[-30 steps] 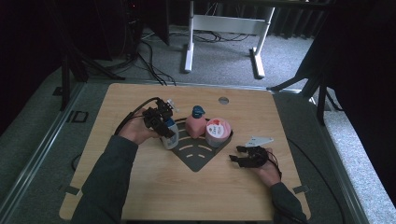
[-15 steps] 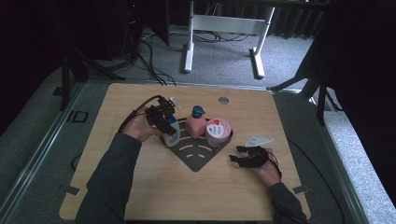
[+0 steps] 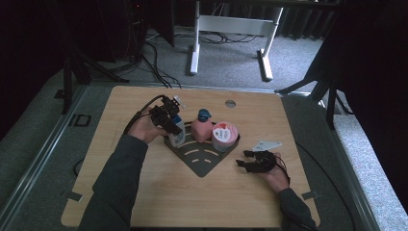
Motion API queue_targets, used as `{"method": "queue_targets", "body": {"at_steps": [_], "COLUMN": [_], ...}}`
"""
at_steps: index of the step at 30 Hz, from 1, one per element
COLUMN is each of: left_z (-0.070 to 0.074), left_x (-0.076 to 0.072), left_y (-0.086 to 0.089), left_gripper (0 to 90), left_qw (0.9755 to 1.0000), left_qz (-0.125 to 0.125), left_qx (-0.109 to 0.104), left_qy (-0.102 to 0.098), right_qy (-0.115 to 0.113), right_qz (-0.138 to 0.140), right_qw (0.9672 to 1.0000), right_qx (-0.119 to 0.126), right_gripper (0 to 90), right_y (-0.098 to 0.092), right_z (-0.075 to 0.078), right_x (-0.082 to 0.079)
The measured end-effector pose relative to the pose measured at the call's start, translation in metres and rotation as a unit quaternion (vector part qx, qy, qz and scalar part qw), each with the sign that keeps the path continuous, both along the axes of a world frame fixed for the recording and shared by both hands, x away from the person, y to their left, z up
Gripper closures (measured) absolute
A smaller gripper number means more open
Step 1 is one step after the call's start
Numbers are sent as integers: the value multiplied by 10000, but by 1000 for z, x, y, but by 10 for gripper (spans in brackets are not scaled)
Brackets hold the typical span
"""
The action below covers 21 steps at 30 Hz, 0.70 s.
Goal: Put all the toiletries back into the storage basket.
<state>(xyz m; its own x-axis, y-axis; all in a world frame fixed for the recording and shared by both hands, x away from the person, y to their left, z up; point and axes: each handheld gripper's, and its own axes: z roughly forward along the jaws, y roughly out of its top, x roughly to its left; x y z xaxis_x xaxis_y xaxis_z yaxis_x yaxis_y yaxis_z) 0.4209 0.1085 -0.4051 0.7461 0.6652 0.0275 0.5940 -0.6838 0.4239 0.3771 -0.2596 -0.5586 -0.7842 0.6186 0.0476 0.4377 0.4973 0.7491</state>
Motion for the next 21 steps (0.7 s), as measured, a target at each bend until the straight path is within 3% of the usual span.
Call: {"method": "queue_targets", "body": {"at_steps": [21], "left_z": [-9], "left_x": [18], "left_y": [-12], "left_gripper": [555], "left_qw": [9999], "left_qz": [77], "left_qx": [93], "left_qy": [68], "right_qy": [22], "right_qz": [5], "right_qw": [10000], "right_qx": [15], "right_gripper": [421], "right_y": [0], "right_z": [0], "right_x": [0]}}
